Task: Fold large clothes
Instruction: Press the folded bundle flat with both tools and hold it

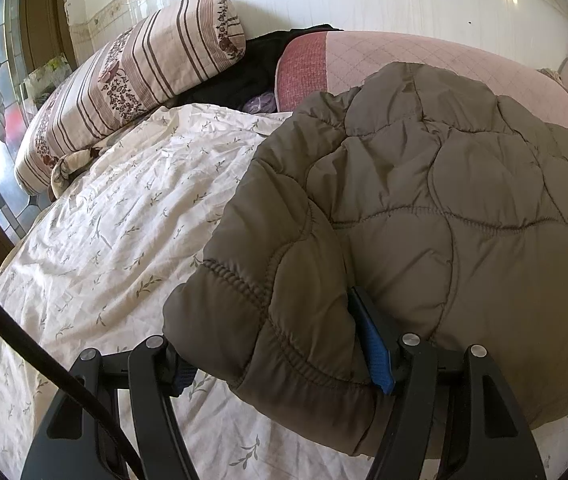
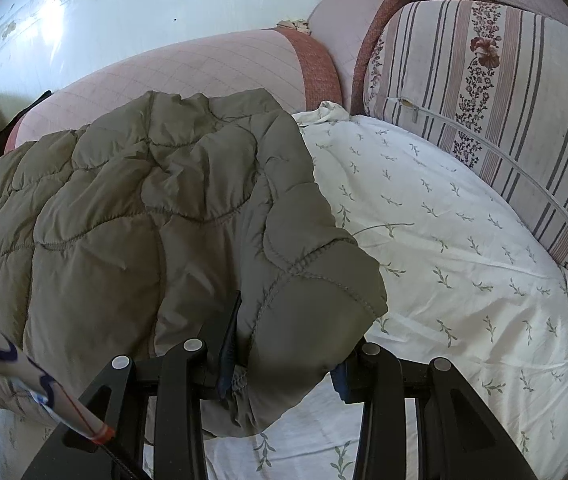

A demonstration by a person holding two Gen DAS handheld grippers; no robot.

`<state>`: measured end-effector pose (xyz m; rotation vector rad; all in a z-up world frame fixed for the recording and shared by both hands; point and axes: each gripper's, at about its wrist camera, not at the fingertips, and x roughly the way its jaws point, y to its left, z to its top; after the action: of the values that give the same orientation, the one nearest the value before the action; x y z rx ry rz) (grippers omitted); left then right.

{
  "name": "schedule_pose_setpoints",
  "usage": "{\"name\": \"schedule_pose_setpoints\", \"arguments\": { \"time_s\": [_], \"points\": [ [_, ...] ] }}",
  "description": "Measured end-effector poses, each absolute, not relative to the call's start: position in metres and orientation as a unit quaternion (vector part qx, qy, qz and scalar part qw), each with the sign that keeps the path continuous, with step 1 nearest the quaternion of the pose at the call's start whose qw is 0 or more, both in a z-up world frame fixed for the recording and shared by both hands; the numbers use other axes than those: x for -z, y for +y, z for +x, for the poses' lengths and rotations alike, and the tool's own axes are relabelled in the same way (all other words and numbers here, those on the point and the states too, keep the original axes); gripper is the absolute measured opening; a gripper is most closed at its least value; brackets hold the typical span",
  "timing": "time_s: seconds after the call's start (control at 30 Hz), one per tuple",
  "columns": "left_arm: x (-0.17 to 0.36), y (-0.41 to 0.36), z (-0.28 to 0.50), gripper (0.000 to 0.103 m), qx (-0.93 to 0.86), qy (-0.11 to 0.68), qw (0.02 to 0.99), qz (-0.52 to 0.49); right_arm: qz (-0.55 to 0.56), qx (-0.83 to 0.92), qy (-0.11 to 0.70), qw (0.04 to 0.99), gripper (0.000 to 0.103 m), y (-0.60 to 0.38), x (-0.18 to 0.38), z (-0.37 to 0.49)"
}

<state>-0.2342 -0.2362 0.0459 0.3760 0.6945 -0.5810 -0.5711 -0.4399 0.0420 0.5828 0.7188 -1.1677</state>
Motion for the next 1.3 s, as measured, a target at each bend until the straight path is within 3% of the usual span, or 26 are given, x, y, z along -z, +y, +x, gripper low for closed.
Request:
{"name": "schedule_pose_setpoints", "arguments": {
  "time_s": [0.8,1.3],
  "points": [
    [-0.049,-0.236,-0.235,0.063,0.278,0.332,0.882,0.184,0.240,0.530,0.334,0.741,0.039,-0.434,-0.048,-0.573],
    [-0.086,-0.206,-0.254,0.053,0.290,0.329,0.886,0.148,0.209,0.530,0.309,0.762,0.032,-0.407,-0.082,-0.586]
  ]
}}
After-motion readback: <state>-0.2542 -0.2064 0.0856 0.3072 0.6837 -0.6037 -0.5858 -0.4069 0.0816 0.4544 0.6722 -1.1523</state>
